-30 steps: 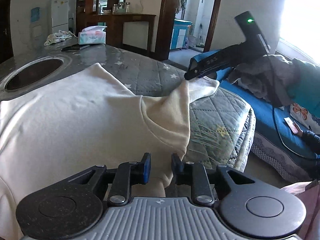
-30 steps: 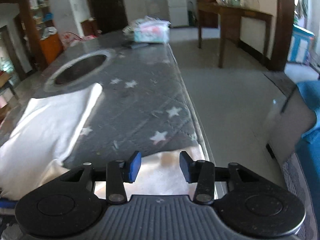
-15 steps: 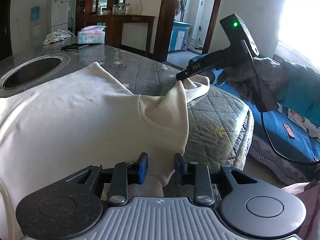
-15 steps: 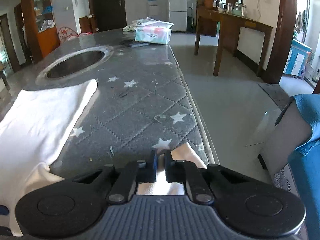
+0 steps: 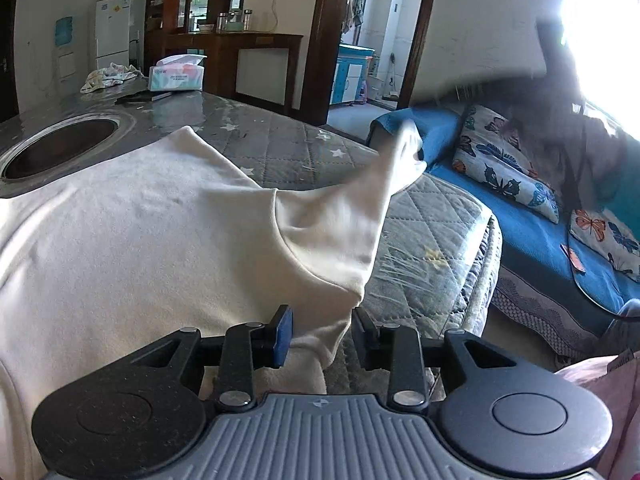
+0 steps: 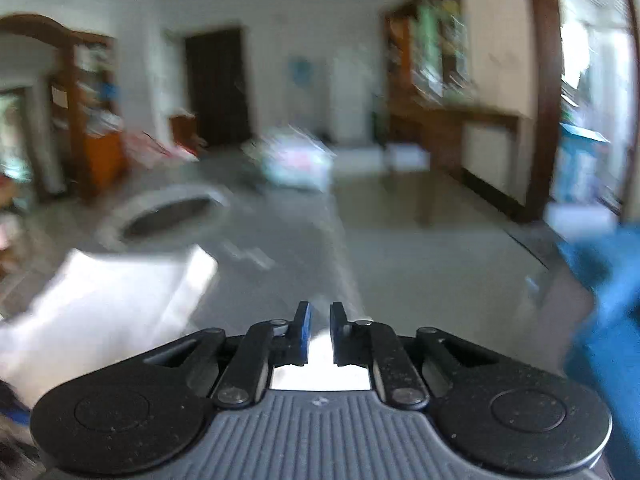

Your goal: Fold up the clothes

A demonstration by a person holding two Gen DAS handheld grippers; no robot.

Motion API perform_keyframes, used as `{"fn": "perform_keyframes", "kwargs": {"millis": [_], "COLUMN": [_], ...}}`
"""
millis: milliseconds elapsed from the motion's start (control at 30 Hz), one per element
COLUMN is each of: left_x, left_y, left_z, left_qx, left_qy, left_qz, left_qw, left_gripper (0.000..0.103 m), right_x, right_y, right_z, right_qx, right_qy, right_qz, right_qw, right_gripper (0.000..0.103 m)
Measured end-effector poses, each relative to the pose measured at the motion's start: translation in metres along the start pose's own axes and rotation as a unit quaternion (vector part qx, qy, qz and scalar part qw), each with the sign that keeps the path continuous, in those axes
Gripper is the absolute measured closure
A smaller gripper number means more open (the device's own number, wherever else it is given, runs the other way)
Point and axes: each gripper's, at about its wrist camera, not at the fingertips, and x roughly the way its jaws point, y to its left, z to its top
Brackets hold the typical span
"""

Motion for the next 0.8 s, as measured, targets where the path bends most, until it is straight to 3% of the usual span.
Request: {"fn": "perform_keyframes", "kwargs": {"millis": [67, 167, 300, 433, 633, 667, 733, 800], "left_x": [-0.002, -0.003, -0.006, -0.005, 0.008, 0.012, 0.021, 0.032], "left_y": [-0.001, -0.001, 0.000, -0.003, -0.015, -0.018, -0.023, -0.028], "left_z": [-0.001, 0.000, 0.007, 0.013, 0.021, 0.023, 0.027, 0.030], "left_qx": [0.007, 0.018, 0.021, 0.019, 0.036, 0.040, 0.051, 0.066], "left_qy": [0.003, 0.007, -0.002, -0.012, -0.013, -0.013, -0.012, -0.007], "left_qz": [-0.005, -0.006, 0.002, 0.004, 0.007, 0.006, 0.006, 0.006], "left_qw": [1.0000, 0.9998, 0.9998, 0.9997, 0.9992, 0.9991, 0.9986, 0.9978], "left_gripper": [0.066, 0.066, 0.065, 0.059, 0.059, 0.059, 0.060, 0.061], "right_x": [0.002, -0.003, 0.003, 0.029, 0.081, 0.085, 0.087, 0.083], "right_y": [-0.015, -0.026, -0.021, -0.014, -0.020, -0.019, -0.017, -0.016], "right_z": [-0.013, -0.019, -0.008, 0.004, 0.009, 0.007, 0.005, 0.004], "right_qx": [0.011, 0.025, 0.040, 0.046, 0.071, 0.073, 0.072, 0.067], "right_qy": [0.029, 0.037, 0.030, 0.037, 0.072, 0.078, 0.083, 0.079], "right_qz": [-0.034, -0.046, -0.007, 0.022, 0.022, 0.026, 0.034, 0.039], "right_qw": [0.999, 0.998, 0.999, 0.998, 0.995, 0.994, 0.993, 0.994], "right_gripper": [0.093, 0.091, 0.077, 0.067, 0.069, 0.072, 0.089, 0.094]}}
